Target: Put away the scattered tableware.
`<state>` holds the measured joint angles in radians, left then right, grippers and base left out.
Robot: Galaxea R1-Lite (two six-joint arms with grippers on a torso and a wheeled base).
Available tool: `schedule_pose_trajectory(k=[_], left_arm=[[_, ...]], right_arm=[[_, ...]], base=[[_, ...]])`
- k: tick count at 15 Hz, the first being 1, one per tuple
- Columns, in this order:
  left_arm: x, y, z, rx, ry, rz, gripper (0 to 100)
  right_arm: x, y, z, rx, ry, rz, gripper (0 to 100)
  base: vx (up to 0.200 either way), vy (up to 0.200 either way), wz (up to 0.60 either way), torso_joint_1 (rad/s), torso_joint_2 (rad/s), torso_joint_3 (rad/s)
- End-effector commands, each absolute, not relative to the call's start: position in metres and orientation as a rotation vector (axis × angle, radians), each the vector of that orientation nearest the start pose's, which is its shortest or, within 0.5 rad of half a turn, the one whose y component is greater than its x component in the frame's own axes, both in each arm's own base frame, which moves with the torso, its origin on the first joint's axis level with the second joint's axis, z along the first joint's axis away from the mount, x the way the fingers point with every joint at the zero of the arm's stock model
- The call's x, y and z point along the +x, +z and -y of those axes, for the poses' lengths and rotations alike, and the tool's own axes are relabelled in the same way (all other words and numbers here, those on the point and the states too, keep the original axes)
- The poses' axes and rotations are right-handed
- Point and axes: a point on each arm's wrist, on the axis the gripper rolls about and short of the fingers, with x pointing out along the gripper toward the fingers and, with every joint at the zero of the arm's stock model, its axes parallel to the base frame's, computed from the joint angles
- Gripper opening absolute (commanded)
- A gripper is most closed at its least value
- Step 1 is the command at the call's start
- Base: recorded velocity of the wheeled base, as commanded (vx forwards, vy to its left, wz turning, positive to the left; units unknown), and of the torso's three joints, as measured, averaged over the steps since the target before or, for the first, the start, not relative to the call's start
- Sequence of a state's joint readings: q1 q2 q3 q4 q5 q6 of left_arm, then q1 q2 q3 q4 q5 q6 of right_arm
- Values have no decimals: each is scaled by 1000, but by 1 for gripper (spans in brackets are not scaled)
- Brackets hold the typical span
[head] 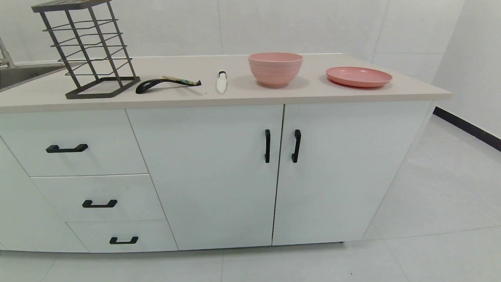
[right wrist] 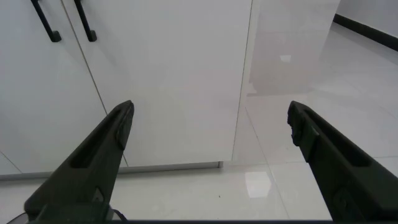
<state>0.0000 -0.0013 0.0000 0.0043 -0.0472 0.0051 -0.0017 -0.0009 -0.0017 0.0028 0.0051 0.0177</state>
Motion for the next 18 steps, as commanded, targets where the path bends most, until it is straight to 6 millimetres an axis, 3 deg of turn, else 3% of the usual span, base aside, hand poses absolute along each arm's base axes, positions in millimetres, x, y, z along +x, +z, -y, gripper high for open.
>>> schedule_pose_trajectory(k=[1, 10, 12, 15, 18], left_arm=[[-23, 75, 1, 4, -48, -4, 100], [-23, 75, 1, 15, -37, -4, 100], [-23, 75, 1, 15, -37, -3, 100], [-23, 75, 1, 15, -37, -3, 100], [-23, 75, 1, 15, -37, -3, 100]], right_arm=[[-23, 76, 0, 18, 6, -2, 100], [-23, 81, -1, 17, 40, 56, 100], [-28, 107, -2, -11, 72, 276, 100], [-19, 151, -6, -18, 331, 172, 100], [10, 168, -8, -8, 445, 23, 100]], base=[[0, 0, 0, 0, 0, 0], [0, 0, 0, 0, 0, 0], [0, 0, 0, 0, 0, 0], [0, 0, 0, 0, 0, 0], [0, 0, 0, 0, 0, 0]])
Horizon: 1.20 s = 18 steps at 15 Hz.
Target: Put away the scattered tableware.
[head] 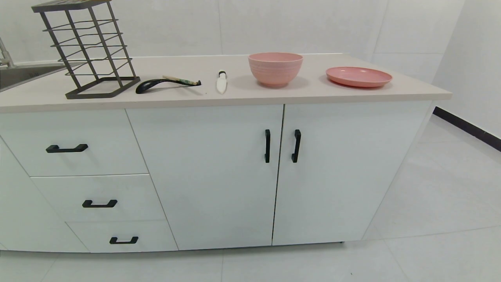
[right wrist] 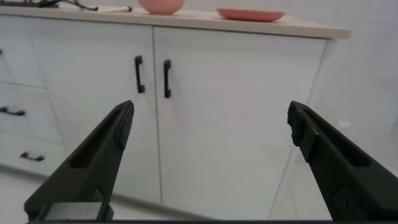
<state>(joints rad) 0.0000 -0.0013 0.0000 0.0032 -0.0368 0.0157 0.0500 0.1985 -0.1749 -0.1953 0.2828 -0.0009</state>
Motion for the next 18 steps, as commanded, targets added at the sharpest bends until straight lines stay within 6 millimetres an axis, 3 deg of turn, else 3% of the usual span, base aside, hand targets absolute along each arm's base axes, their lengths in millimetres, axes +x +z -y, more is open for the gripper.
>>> schedule_pose_trajectory(k=[1, 5, 8, 13, 18], left_arm=[[-23, 75, 1, 15, -37, -3, 100], [-23, 75, 1, 15, -37, -3, 100], [-23, 75, 1, 15, -37, -3, 100], [-23, 75, 1, 15, -37, -3, 100], [-23, 75, 1, 17, -37, -3, 100]], right_arm=[[22, 170, -12, 1, 526, -43, 100], [71, 176, -29, 8, 615, -218, 100], [121, 173, -47, -1, 675, -222, 100], [170, 177, -70, -5, 723, -171, 100], [214, 151, -100, -16, 778, -176, 100]], base=[[0, 0, 0, 0, 0, 0], [0, 0, 0, 0, 0, 0], [0, 0, 0, 0, 0, 0], [0, 0, 0, 0, 0, 0], [0, 0, 0, 0, 0, 0]])
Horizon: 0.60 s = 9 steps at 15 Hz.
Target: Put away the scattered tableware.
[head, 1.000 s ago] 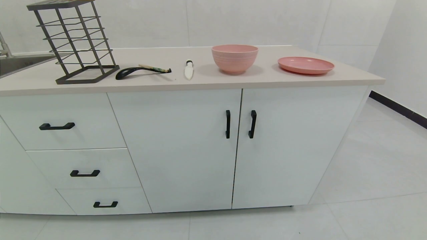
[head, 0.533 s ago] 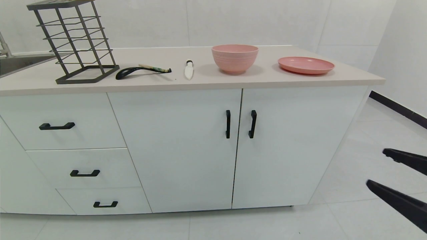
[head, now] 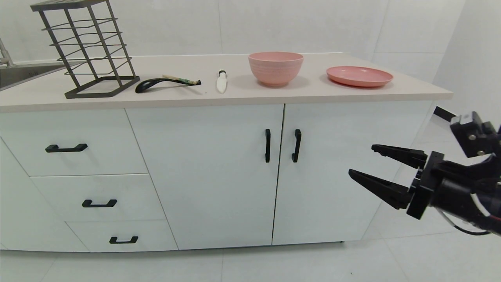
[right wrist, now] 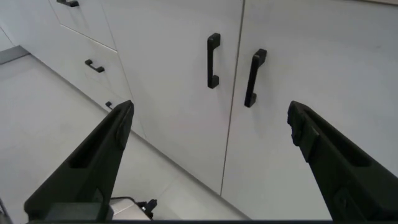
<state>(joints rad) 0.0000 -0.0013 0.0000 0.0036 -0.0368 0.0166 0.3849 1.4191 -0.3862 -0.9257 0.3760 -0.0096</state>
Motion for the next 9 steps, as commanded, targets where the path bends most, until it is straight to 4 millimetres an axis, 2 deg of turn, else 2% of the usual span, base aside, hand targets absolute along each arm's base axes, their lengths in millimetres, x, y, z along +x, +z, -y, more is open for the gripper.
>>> schedule_pose_trajectory(k=[1, 3, 5, 9], left_arm=[[-23, 75, 1, 15, -37, -3, 100], [-23, 75, 1, 17, -37, -4, 100], [-23, 75, 1, 17, -37, -4, 100], [-23, 75, 1, 17, -37, -4, 100]], right_arm=[[226, 146, -105, -49, 789, -142, 100], [239, 136, -109, -87, 877, -109, 100], [254, 125, -115, -92, 883, -136, 100], [274, 116, -126, -119, 899, -133, 100]], base=[[0, 0, 0, 0, 0, 0], [0, 0, 0, 0, 0, 0], [0, 0, 0, 0, 0, 0], [0, 0, 0, 0, 0, 0]])
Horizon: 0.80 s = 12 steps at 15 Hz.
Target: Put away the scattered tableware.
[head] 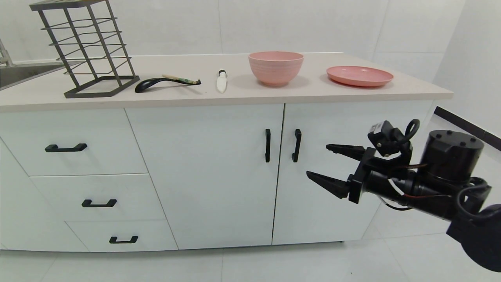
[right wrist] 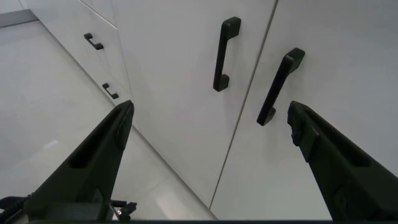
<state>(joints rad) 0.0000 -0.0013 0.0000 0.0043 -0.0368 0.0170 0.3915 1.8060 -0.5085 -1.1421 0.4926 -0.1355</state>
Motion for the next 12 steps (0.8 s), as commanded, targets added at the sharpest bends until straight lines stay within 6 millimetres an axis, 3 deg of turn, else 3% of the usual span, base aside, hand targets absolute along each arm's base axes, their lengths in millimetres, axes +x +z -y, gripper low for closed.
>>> schedule_pose_trajectory(k=[1, 7, 12], left_arm=[[-23, 75, 1, 17, -37, -4, 100], [-23, 75, 1, 15, -37, -4, 100], [-23, 75, 1, 15, -37, -4, 100]], right_arm=[[281, 113, -128, -117, 893, -137, 100], [331, 86, -144, -109, 879, -153, 100], [348, 74, -144, -109, 865, -138, 100]], base=[[0, 0, 0, 0, 0, 0], [0, 0, 0, 0, 0, 0], [0, 0, 0, 0, 0, 0]])
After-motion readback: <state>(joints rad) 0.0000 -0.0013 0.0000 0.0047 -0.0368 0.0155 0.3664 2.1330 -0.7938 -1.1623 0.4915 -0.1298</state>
